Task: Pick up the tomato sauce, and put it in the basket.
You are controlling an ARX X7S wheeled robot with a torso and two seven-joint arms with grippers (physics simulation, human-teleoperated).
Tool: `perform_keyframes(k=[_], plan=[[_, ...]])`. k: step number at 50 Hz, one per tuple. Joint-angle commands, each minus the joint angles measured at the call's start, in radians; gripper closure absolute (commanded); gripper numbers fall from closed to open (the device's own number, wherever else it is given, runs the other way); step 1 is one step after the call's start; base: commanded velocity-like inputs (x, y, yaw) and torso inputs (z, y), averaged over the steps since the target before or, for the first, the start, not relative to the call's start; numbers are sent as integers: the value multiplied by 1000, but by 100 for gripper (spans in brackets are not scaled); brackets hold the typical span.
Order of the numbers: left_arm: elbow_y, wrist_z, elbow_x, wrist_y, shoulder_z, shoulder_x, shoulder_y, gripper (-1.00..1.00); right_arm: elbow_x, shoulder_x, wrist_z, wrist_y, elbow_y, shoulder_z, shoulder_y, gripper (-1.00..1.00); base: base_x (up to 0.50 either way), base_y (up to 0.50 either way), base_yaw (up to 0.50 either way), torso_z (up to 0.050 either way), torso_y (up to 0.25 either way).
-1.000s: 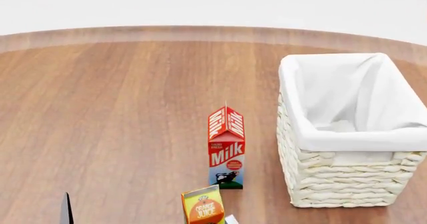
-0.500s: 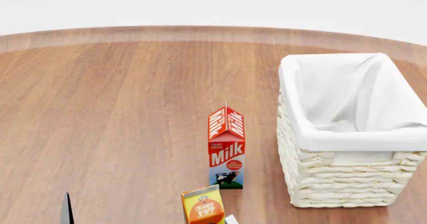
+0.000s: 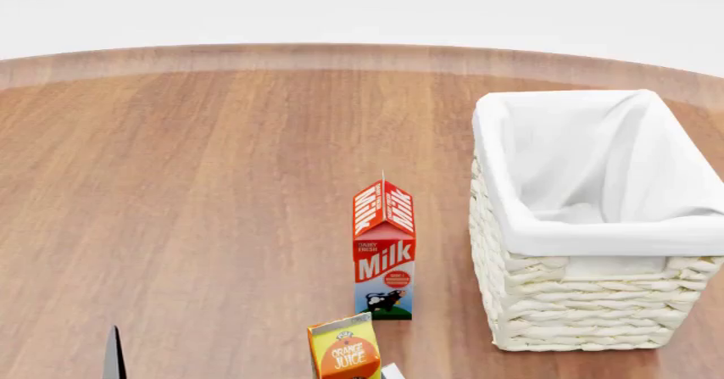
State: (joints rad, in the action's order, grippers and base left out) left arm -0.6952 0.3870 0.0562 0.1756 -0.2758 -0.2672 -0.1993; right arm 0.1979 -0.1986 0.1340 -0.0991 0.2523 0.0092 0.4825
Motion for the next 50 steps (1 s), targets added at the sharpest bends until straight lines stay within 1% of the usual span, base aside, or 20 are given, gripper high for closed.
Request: perform_keyframes(k=[1, 8, 11, 17, 20, 27, 28, 30, 40, 41, 45, 46, 47, 48, 50], plan=[[-2, 9, -7, 1, -4, -8, 1, -100, 106, -44, -46, 94, 322, 58, 19, 100, 0, 0, 0, 0, 0], [-3, 15, -13, 2, -3, -12, 3, -100, 174, -66, -99, 182, 458, 90, -42, 100, 0, 0, 0, 0, 0], [-4, 17, -16, 2, -2, -15, 2, -100, 198, -82, -130, 233, 505, 102, -99, 100, 0, 0, 0, 0, 0], [-7, 21, -19, 3, -2, -18, 3, -100, 233, -111, -191, 335, 558, 116, -237, 100, 0, 0, 0, 0, 0], [-6, 23, -22, 4, -3, -20, 5, -100, 249, -124, -231, 394, 564, 126, -334, 100, 0, 0, 0, 0, 0], [-7, 29, -20, 5, -5, -24, 7, -100, 282, -149, -279, 483, 575, 130, -472, 100, 0, 0, 0, 0, 1], [-6, 29, -20, 5, -5, -25, 7, -100, 313, -162, -301, 531, 589, 141, -517, 100, 0, 0, 0, 0, 0], [-4, 30, -20, 5, -7, -25, 8, -100, 327, -159, -306, 539, 571, 142, -549, 100, 0, 0, 0, 0, 0], [-3, 36, -21, 8, -12, -29, 12, -100, 354, -171, -348, 653, 434, 102, -833, 100, 0, 0, 0, 0, 0], [-2, 36, -21, 8, -13, -29, 13, -100, 352, -171, -345, 662, 399, 89, -875, 100, 0, 0, 0, 0, 0], [0, 38, -24, 8, -14, -31, 16, -100, 332, -163, -348, 669, 314, 65, -957, 100, 0, 0, 0, 0, 0], [3, 38, -25, 8, -14, -31, 17, -100, 305, -160, -348, 667, 256, 41, -1004, 100, 0, 0, 0, 0, 0], [3, 39, -25, 8, -15, -32, 17, -100, 304, -160, -348, 666, 254, 41, -1005, 100, 0, 0, 0, 0, 0], [2, 39, -25, 8, -17, -32, 18, -100, 306, -148, -345, 674, 193, 33, -1050, 100, 0, 0, 0, 0, 0], [0, 40, -25, 9, -18, -33, 18, -100, 278, -144, -344, 662, 138, 13, -1089, 100, 0, 0, 0, 0, 0]])
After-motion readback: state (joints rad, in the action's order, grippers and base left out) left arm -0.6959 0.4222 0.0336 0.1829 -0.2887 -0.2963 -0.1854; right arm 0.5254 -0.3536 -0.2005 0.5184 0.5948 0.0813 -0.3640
